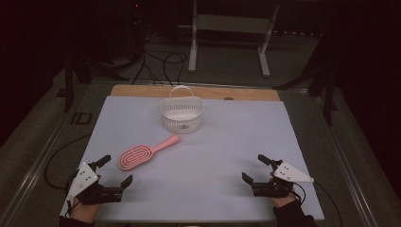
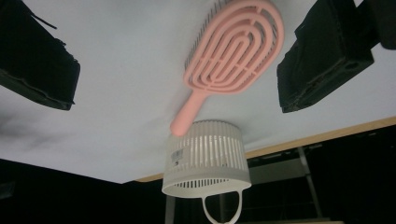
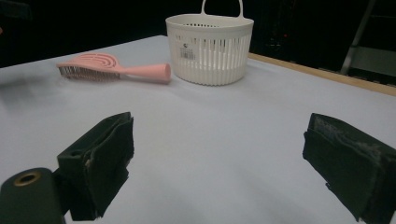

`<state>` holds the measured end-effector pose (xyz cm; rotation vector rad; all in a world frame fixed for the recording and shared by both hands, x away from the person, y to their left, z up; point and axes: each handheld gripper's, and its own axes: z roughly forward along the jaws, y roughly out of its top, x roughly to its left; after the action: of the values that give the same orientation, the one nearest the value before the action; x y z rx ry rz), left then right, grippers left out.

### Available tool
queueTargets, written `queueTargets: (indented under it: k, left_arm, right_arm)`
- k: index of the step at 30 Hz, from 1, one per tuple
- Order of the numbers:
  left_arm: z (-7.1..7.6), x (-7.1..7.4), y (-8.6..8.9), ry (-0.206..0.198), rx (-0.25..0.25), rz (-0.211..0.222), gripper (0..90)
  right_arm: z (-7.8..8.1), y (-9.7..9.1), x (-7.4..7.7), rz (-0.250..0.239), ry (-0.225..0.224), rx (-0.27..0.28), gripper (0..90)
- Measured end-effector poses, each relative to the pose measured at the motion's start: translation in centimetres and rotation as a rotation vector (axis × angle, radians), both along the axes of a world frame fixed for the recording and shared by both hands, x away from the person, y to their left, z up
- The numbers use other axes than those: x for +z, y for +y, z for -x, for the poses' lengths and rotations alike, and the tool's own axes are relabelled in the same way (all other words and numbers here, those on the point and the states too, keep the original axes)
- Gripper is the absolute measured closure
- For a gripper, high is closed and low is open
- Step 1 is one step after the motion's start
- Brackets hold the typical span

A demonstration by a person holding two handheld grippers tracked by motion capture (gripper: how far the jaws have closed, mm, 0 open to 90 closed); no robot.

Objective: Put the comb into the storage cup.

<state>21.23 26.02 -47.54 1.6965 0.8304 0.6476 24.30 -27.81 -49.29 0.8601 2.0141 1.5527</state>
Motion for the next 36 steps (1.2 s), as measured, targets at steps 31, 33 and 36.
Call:
queueTargets:
  k: [31, 33, 36]
  left_arm:
    - [-4.6, 6.2, -2.6, 0.012, -0.116, -0.047, 0.0]
    - [-4.9, 6.5, -2.8, 0.011, -0.121, -0.046, 0.0]
    - [-5.3, 6.7, -3.1, 0.016, -0.129, -0.045, 0.0]
  right_arm:
    - [-0.1, 0.1, 0.0, -0.006, 0.0, 0.007, 8.6]
    - [-0.1, 0.1, 0.1, -0.006, -0.002, 0.007, 8.6]
    - [0.0, 0.1, 0.1, -0.008, -0.003, 0.008, 8.6]
